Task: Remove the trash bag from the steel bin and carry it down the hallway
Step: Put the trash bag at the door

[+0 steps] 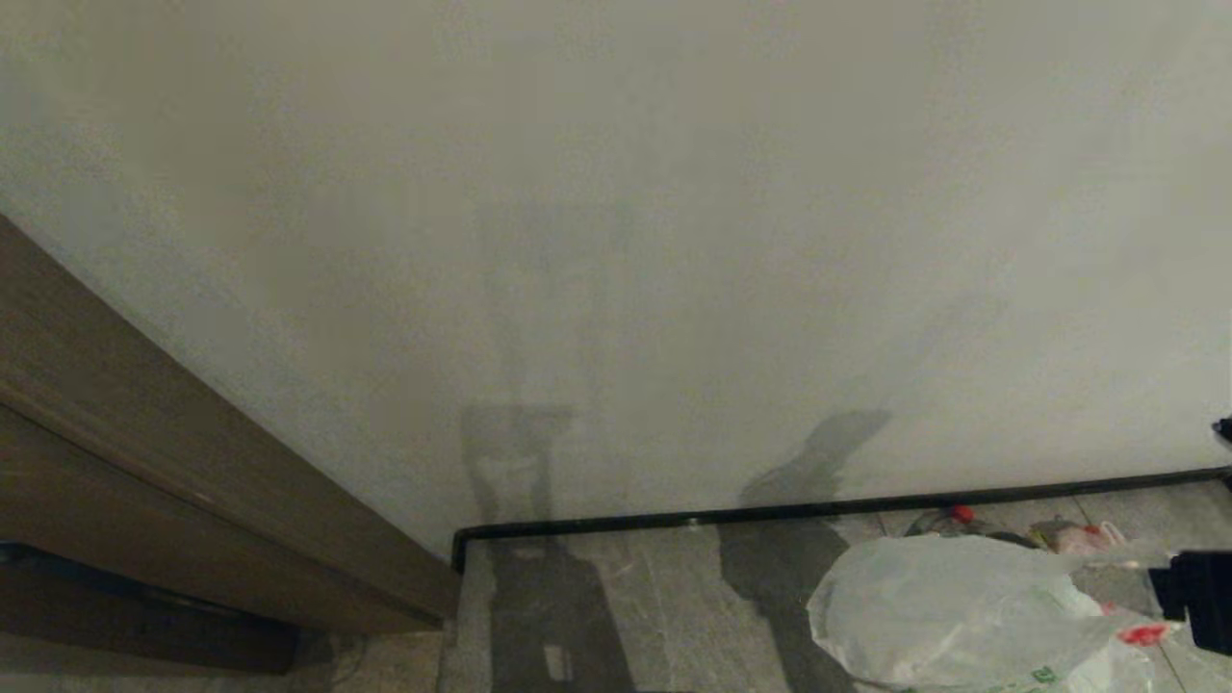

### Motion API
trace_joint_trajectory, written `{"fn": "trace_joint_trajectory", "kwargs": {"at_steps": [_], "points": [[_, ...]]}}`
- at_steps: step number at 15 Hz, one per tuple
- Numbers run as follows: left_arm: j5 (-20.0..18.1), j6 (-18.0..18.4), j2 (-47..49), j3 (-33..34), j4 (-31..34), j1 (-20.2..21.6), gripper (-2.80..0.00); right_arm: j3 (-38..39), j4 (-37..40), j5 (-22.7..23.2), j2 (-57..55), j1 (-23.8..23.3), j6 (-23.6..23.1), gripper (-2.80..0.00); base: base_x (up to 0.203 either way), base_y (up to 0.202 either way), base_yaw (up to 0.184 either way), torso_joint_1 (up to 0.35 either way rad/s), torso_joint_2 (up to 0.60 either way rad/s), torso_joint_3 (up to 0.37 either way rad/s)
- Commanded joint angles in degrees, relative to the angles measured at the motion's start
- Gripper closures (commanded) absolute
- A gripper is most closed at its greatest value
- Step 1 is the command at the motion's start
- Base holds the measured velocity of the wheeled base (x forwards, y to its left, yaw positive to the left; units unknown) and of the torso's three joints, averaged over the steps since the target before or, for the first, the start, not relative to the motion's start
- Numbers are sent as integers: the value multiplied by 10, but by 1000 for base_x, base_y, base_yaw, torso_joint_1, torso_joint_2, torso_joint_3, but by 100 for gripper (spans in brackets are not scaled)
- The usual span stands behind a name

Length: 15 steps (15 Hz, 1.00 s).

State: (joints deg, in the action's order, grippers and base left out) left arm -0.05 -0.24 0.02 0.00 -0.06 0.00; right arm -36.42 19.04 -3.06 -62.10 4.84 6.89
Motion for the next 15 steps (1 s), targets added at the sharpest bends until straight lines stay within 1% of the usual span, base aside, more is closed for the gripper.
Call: {"fn": "trace_joint_trajectory", "kwargs": {"at_steps": [1,8,12,15], "points": [[0,0,0,0,0,0,0,-22,17,-3,-6,13,-5,-280,0,0,0,0,0,0],[0,0,0,0,0,0,0,-23,16,-5,12,14,-8,-280,0,0,0,0,0,0],[0,0,0,0,0,0,0,-12,14,-6,37,14,-20,-280,0,0,0,0,0,0],[0,0,0,0,0,0,0,-16,15,-11,39,14,-14,-280,0,0,0,0,0,0]]}}
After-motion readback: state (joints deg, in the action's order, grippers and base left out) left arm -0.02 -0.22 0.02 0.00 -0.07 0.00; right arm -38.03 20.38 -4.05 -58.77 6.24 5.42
